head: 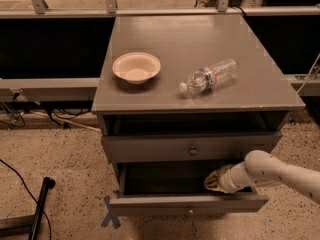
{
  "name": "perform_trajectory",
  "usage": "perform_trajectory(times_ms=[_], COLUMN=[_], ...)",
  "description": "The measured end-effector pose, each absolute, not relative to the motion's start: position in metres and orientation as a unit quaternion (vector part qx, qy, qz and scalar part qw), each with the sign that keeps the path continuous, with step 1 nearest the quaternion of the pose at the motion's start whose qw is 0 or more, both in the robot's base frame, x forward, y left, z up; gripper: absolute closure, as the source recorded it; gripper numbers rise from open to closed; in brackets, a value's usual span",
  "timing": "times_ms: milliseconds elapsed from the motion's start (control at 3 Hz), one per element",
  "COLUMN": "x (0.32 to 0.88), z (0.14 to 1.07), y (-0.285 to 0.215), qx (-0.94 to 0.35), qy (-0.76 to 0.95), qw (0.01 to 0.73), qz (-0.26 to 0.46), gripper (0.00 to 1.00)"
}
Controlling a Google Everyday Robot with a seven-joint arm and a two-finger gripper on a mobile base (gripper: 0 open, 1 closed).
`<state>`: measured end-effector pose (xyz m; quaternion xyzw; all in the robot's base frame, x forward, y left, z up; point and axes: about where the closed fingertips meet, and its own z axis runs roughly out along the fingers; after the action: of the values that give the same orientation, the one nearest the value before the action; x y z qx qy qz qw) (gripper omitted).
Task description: Open middle drawer
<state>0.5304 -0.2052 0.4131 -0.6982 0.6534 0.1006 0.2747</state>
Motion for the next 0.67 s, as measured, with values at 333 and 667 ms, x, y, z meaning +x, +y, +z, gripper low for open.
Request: perform_trajectory(times_ms=[333,667], x=[0.523,0.499], z=[0.408,0.406], y=[-0.202,-0.199], qx=[-0.709,-0.720], qy=[0.646,0.636], qw=[0.259,0.244], qz=[0.113,0.135], gripper=[1.00,1.00])
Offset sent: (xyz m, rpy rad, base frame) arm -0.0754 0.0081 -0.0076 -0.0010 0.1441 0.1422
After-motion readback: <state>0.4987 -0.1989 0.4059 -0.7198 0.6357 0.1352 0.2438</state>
